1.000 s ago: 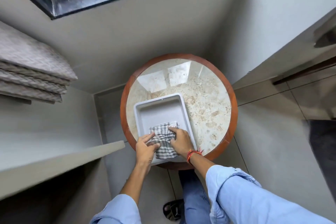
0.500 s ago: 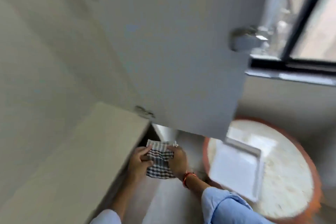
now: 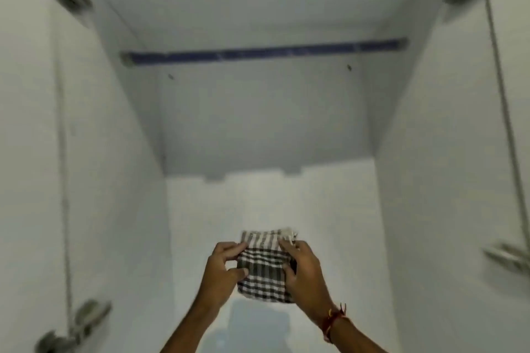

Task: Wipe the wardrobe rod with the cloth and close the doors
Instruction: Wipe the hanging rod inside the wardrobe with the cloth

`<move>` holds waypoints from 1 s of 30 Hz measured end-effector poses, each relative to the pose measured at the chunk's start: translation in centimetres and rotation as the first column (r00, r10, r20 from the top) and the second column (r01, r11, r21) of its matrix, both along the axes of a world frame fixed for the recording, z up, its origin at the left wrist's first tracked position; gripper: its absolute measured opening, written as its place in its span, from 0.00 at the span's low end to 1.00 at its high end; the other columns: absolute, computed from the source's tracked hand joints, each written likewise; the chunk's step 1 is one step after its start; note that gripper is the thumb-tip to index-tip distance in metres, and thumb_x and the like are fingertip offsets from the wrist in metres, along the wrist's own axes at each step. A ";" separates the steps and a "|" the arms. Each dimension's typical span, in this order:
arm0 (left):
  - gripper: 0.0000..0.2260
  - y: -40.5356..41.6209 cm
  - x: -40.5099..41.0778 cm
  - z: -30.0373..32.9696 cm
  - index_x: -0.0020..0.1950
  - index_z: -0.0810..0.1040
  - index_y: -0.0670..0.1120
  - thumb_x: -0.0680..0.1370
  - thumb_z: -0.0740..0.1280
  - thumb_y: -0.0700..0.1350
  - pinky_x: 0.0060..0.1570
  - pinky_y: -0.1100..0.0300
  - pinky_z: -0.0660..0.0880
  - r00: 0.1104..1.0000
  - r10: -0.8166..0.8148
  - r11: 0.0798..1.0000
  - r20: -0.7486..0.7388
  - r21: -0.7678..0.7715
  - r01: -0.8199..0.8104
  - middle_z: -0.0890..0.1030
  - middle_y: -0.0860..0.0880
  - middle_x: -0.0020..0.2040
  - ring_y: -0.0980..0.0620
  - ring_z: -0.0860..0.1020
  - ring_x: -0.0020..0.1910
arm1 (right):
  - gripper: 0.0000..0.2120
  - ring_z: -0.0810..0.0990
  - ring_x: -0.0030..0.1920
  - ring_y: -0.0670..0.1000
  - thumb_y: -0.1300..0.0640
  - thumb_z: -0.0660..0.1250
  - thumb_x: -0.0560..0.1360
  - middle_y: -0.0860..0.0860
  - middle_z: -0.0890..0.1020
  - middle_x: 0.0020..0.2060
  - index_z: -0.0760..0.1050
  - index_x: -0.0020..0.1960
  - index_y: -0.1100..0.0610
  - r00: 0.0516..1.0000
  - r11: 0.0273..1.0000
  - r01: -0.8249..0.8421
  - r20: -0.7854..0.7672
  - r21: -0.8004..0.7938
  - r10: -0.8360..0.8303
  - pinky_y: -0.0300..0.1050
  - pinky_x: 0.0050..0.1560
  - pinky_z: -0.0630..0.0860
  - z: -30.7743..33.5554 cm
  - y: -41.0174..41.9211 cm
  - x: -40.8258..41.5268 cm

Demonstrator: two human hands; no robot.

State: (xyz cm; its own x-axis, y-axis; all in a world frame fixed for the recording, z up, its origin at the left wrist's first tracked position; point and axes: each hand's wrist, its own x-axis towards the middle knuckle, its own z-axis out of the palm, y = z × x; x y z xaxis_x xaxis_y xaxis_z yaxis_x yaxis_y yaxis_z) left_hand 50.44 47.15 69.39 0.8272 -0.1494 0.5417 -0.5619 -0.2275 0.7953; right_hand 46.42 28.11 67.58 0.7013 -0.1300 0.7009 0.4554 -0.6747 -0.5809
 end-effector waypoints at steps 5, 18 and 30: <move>0.26 2.7 -2.0 18.6 0.65 0.79 0.40 0.69 0.70 0.24 0.48 0.80 0.74 0.891 0.201 0.979 0.408 -0.123 -0.164 0.75 0.47 0.58 0.51 0.78 0.56 | 0.28 0.79 0.64 0.56 0.75 0.66 0.71 0.58 0.80 0.62 0.78 0.69 0.60 0.910 0.994 -0.096 0.400 -0.058 0.111 0.40 0.71 0.70 19.6 3.0 1.8; 0.23 4.3 -1.6 41.7 0.65 0.78 0.40 0.70 0.72 0.30 0.41 0.77 0.74 0.525 0.561 0.810 0.640 -0.294 -0.507 0.77 0.50 0.60 0.52 0.78 0.55 | 0.22 0.74 0.68 0.62 0.70 0.66 0.76 0.60 0.71 0.69 0.75 0.69 0.61 0.782 0.932 0.139 0.614 -0.335 0.104 0.56 0.70 0.77 43.5 6.3 3.9; 0.13 4.7 2.9 42.0 0.59 0.78 0.38 0.75 0.69 0.36 0.50 0.51 0.83 0.385 0.595 0.596 0.706 -0.066 -0.800 0.77 0.42 0.59 0.44 0.78 0.55 | 0.27 0.52 0.82 0.65 0.53 0.58 0.81 0.62 0.56 0.81 0.63 0.77 0.65 0.682 0.679 0.609 0.708 -0.411 -0.184 0.65 0.83 0.44 43.8 9.2 8.5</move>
State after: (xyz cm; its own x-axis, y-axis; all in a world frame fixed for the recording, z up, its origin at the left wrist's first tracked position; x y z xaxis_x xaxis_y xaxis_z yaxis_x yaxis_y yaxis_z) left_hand 53.35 51.87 111.36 0.1890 0.1109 0.9757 -0.3996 -0.8989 0.1796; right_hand 54.89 37.30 111.37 0.1153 0.2813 0.9527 0.1348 -0.9546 0.2655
